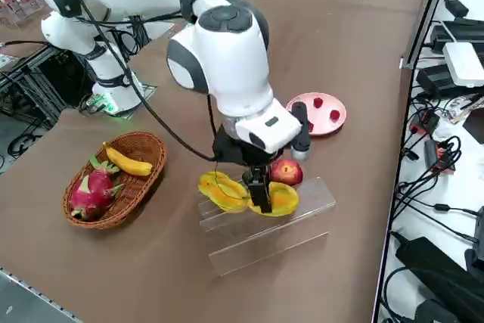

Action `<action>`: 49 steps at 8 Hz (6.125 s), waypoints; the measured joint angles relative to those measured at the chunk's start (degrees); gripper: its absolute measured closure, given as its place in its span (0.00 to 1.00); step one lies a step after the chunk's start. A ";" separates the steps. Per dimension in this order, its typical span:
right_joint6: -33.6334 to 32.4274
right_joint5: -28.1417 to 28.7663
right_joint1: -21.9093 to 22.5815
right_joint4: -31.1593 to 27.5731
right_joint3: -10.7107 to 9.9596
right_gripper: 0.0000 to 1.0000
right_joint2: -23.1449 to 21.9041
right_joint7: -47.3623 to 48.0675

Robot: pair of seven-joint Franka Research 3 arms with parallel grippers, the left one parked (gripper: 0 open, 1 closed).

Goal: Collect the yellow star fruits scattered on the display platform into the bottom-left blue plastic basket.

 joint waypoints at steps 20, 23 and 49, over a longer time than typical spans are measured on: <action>-28.79 1.08 8.07 8.76 1.13 0.79 -7.67 23.08; -43.57 1.15 21.68 5.70 1.78 0.79 -13.79 43.29; -13.47 0.01 13.85 -10.47 -11.68 0.09 -15.35 23.11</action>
